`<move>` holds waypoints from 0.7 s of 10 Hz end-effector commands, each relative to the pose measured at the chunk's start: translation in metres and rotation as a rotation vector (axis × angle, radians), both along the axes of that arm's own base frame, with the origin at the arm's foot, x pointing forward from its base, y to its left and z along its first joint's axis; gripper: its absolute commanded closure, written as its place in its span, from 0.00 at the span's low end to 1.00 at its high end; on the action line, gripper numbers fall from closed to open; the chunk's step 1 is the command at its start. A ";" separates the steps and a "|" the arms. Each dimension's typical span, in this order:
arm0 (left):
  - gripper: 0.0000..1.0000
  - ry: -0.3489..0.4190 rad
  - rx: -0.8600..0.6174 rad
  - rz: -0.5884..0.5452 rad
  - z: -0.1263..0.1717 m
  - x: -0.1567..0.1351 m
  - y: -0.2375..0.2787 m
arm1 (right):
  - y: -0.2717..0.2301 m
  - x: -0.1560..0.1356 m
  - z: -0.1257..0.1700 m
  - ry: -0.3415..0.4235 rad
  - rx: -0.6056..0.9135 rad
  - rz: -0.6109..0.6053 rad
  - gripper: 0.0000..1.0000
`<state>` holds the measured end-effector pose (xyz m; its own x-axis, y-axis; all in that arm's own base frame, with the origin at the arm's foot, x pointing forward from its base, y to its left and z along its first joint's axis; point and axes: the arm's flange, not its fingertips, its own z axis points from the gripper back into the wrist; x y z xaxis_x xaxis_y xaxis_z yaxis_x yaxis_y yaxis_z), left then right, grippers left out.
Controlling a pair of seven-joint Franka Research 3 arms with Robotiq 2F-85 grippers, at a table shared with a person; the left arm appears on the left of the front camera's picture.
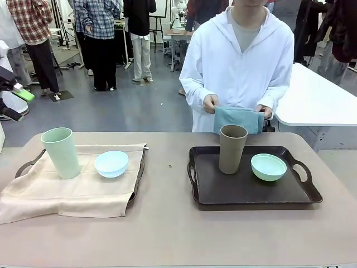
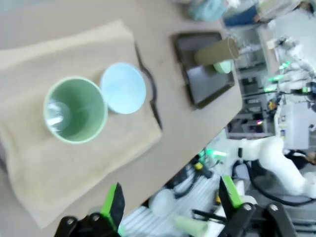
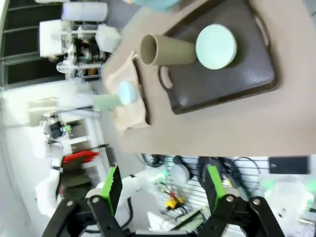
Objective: Set up a tray with a mat and arrange the tableware.
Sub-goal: Pick up the Picnic Bowl and Reusable plastic cup from the Handle tray in front of the human's position and hold them in the air.
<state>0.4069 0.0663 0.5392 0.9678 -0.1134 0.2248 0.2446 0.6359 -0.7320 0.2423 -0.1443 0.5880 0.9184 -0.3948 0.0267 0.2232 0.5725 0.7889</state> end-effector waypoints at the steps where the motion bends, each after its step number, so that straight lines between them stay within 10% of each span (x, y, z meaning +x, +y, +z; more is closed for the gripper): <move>1: 0.00 -0.002 -0.117 0.065 -0.001 -0.023 0.031 | -0.027 -0.025 -0.031 -0.034 0.140 -0.029 0.13; 7: 0.00 0.009 -0.190 0.157 0.000 -0.070 0.095 | -0.101 -0.091 -0.067 -0.055 0.288 -0.152 0.13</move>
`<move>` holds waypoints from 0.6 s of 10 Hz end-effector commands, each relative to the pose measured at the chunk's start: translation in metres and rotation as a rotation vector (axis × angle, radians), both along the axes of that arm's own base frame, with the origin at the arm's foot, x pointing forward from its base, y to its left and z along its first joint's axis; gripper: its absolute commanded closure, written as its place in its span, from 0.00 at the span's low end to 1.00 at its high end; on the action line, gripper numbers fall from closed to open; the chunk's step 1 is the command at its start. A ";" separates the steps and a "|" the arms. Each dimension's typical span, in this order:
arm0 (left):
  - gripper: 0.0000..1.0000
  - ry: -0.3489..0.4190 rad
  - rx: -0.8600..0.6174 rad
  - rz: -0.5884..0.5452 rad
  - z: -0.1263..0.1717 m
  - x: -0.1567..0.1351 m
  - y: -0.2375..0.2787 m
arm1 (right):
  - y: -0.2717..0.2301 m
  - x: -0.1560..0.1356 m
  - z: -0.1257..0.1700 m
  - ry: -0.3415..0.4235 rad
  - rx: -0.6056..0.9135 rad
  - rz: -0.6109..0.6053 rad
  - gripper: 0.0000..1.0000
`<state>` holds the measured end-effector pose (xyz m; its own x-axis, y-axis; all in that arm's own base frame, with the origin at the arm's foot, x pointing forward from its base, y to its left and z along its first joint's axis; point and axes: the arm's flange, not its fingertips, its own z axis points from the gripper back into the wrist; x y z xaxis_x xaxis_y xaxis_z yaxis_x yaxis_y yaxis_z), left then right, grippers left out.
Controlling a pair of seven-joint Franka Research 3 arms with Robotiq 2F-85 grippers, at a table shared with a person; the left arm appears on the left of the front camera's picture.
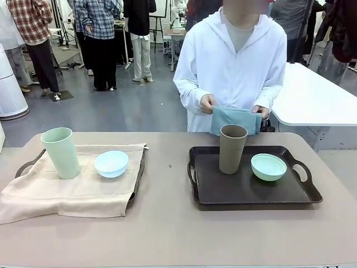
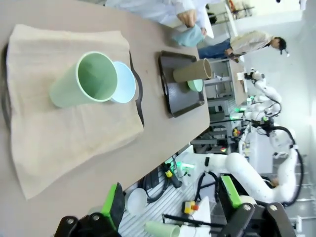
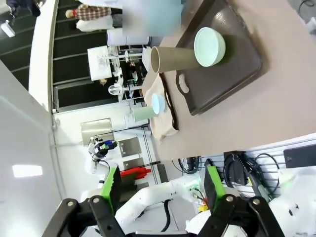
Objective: Set up a tray with a mat and arrange the tableware.
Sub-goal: Pick up the Picnic Bowl and Reusable plastic cup from the Handle tray in front of the human's position and hold them in the air.
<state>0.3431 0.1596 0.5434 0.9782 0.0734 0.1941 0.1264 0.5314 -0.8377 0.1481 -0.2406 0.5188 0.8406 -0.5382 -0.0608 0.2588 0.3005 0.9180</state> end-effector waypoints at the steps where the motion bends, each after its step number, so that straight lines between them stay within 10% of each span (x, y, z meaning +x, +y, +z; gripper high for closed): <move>1: 0.00 -0.036 -0.035 0.021 -0.004 -0.010 0.006 | -0.006 0.002 0.001 -0.011 0.023 0.009 0.13; 6: 0.00 -0.008 -0.010 0.037 -0.001 -0.008 0.013 | -0.006 -0.002 -0.004 0.014 0.017 -0.003 0.13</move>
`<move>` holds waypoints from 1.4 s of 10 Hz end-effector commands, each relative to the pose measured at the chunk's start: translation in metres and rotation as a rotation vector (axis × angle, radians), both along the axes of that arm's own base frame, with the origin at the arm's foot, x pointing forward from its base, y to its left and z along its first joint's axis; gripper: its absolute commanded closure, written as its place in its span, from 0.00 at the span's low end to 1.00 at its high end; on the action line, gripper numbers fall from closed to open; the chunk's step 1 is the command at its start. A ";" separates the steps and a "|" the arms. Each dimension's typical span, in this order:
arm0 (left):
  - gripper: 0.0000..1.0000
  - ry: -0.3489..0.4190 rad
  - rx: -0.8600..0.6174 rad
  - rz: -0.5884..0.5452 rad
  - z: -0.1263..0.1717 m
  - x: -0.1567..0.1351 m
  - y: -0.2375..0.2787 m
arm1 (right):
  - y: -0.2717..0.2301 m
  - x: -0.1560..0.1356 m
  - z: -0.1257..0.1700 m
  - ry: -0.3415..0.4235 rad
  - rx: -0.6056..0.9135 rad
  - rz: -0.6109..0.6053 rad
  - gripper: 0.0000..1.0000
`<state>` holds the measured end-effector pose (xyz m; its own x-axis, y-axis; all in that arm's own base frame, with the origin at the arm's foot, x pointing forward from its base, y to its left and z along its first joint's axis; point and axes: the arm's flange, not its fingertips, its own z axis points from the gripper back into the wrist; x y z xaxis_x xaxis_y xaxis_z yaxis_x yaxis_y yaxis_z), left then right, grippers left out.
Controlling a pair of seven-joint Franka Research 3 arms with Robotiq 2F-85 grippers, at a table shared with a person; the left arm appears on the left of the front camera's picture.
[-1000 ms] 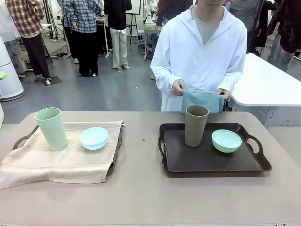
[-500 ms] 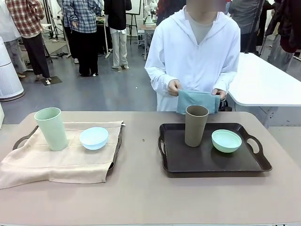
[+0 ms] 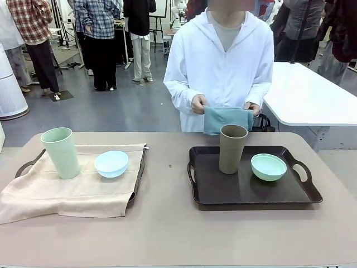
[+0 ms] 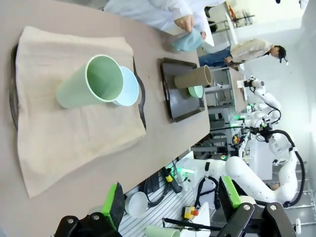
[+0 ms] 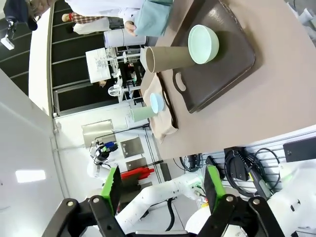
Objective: Set up a tray with a mat and arrange the tableware.
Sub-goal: Pick up the Picnic Bowl and Reusable plastic cup from the Handle tray in front of the human's position and hold them in the air.
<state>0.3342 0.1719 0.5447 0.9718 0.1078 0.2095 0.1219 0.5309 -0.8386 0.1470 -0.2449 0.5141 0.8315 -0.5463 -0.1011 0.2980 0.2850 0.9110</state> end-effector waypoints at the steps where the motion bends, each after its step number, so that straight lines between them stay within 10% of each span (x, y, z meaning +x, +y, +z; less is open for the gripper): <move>1: 0.00 0.009 -0.005 0.002 -0.002 0.001 0.001 | -0.001 -0.001 0.001 -0.025 0.003 0.008 0.13; 11: 0.00 0.007 -0.002 0.000 -0.003 0.002 0.000 | 0.003 0.007 0.009 -0.006 -0.023 0.044 0.13; 14: 0.00 -0.112 0.221 -0.078 0.024 0.046 -0.081 | 0.035 0.042 0.042 0.054 -0.187 0.041 0.13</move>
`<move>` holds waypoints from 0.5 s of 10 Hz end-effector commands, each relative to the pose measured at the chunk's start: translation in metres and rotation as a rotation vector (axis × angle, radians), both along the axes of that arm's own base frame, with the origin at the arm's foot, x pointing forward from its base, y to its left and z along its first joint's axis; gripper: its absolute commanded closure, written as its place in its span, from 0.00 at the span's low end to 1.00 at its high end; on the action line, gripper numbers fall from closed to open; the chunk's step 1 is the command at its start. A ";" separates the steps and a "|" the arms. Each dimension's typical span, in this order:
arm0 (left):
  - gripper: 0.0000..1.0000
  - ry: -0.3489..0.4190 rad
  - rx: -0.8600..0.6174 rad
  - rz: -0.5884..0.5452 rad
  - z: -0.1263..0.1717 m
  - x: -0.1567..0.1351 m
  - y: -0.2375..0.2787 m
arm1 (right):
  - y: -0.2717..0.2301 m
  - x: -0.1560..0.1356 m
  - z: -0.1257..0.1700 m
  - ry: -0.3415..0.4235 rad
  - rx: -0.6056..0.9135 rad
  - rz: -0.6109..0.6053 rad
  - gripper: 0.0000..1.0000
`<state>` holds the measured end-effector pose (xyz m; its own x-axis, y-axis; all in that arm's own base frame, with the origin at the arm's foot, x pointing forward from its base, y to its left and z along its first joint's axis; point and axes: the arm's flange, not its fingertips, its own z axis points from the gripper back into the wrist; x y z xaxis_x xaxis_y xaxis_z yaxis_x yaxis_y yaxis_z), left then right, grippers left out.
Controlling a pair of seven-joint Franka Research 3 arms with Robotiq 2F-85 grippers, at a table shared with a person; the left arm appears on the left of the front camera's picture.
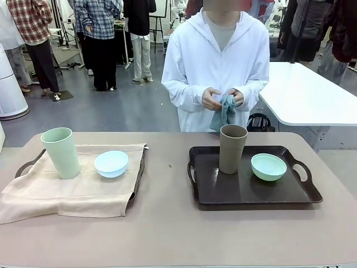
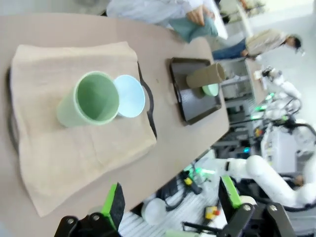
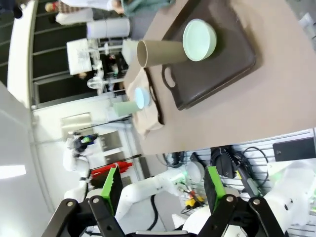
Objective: Set up a tray with a mat and arrange the tableware.
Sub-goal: Pick up the Picnic Bowl and Reusable plastic cup from the Handle tray in front of the human's position and hold them in the air.
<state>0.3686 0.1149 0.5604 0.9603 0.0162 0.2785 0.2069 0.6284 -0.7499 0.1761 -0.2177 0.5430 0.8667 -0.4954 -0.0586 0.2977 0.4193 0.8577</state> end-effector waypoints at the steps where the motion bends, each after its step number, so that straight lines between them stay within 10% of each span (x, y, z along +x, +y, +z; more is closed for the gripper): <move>1: 0.00 -0.079 0.144 -0.066 0.017 0.018 -0.052 | 0.016 0.028 0.024 0.072 -0.123 -0.037 0.13; 5: 0.00 -0.243 0.494 -0.422 0.029 0.026 -0.211 | 0.099 0.105 0.030 0.284 -0.477 -0.021 0.13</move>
<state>0.3888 -0.0771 0.5949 0.8205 -0.4397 0.3652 0.5659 0.7147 -0.4110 0.2678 -0.1377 0.5849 0.8357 -0.5488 -0.0209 0.4589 0.6769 0.5754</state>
